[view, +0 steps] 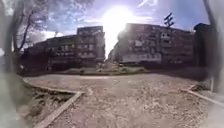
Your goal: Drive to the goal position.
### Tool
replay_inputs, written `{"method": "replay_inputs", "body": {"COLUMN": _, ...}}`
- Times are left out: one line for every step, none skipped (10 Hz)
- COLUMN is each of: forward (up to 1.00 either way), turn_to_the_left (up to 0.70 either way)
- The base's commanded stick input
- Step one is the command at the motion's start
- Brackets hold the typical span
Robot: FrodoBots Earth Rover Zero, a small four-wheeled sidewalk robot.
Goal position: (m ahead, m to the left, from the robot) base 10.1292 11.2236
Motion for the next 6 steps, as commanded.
{"method": "replay_inputs", "body": {"forward": 0.70, "turn_to_the_left": 0.00}}
{"method": "replay_inputs", "body": {"forward": 0.70, "turn_to_the_left": 0.00}}
{"method": "replay_inputs", "body": {"forward": 0.70, "turn_to_the_left": 0.00}}
{"method": "replay_inputs", "body": {"forward": 0.70, "turn_to_the_left": 0.00}}
{"method": "replay_inputs", "body": {"forward": 0.70, "turn_to_the_left": 0.00}}
{"method": "replay_inputs", "body": {"forward": 0.70, "turn_to_the_left": 0.00}}
